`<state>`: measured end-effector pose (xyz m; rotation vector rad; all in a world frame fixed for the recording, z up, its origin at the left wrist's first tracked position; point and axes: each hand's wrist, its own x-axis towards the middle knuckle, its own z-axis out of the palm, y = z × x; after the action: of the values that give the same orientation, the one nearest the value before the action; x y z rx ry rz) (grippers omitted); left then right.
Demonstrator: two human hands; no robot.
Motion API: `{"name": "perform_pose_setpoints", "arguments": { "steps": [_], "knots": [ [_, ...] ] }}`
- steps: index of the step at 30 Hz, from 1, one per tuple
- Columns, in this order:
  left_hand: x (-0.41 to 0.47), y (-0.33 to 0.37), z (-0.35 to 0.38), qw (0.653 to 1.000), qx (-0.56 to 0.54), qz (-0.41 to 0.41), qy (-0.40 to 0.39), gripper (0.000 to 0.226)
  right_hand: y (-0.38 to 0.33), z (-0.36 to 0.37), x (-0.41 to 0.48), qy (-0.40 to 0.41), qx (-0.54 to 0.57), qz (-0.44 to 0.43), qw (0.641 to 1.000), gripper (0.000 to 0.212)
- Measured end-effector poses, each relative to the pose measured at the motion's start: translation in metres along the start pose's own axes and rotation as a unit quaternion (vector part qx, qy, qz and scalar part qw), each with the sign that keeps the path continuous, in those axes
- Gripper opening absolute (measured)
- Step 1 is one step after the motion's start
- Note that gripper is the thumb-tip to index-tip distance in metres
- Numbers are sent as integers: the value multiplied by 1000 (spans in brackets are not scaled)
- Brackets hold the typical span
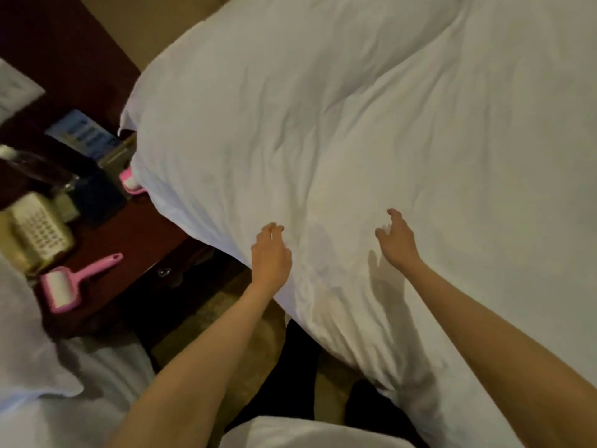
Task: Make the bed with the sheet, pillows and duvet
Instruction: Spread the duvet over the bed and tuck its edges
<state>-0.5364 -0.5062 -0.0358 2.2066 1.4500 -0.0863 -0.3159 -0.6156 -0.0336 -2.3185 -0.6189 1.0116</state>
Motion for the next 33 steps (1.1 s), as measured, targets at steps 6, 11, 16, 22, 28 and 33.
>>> {"name": "perform_pose_setpoints", "arguments": {
  "steps": [6, 11, 16, 22, 28, 33],
  "knots": [
    [116, 50, 11, 964, 67, 255, 31, 46, -21, -8, 68, 80, -87, -13, 993, 60],
    [175, -4, 48, 917, 271, 285, -61, 58, 5, -23, 120, 135, -186, 7, 973, 60],
    [181, -141, 28, 889, 360, 264, -96, 69, 1, 19, 157, 174, -235, 3, 956, 55],
    [157, -177, 30, 894, 392, 209, -63, 68, -31, 143, 128, 47, -325, -172, 929, 53],
    [137, -158, 27, 954, 249, 165, -18, 52, -40, 201, 78, -219, -431, -376, 791, 52],
    [160, -121, -17, 939, 204, 262, 95, 46, -52, 103, 127, -158, -391, -324, 847, 57]
  ]
}}
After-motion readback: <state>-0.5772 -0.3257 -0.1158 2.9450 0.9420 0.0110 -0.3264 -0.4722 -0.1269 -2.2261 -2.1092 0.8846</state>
